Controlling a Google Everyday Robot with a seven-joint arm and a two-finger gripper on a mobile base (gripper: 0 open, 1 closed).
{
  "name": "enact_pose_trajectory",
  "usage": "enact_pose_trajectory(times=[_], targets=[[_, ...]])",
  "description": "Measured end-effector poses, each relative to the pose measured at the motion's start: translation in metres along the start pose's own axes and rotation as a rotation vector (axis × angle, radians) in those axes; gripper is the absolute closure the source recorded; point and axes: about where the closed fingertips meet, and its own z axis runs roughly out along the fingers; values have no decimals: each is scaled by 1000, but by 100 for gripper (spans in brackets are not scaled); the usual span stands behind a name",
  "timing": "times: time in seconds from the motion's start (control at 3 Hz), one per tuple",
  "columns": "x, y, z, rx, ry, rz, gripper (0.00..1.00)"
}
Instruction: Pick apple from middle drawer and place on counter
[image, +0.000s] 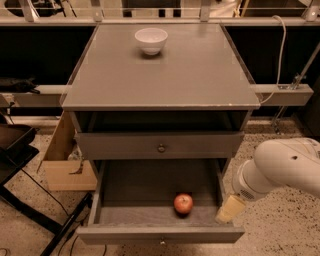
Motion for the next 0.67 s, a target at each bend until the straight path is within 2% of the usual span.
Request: enact_pose_trajectory(times=[0.33, 0.67], targets=[[-18, -10, 40, -11, -21, 17, 0], [-33, -20, 97, -40, -34, 62, 0]])
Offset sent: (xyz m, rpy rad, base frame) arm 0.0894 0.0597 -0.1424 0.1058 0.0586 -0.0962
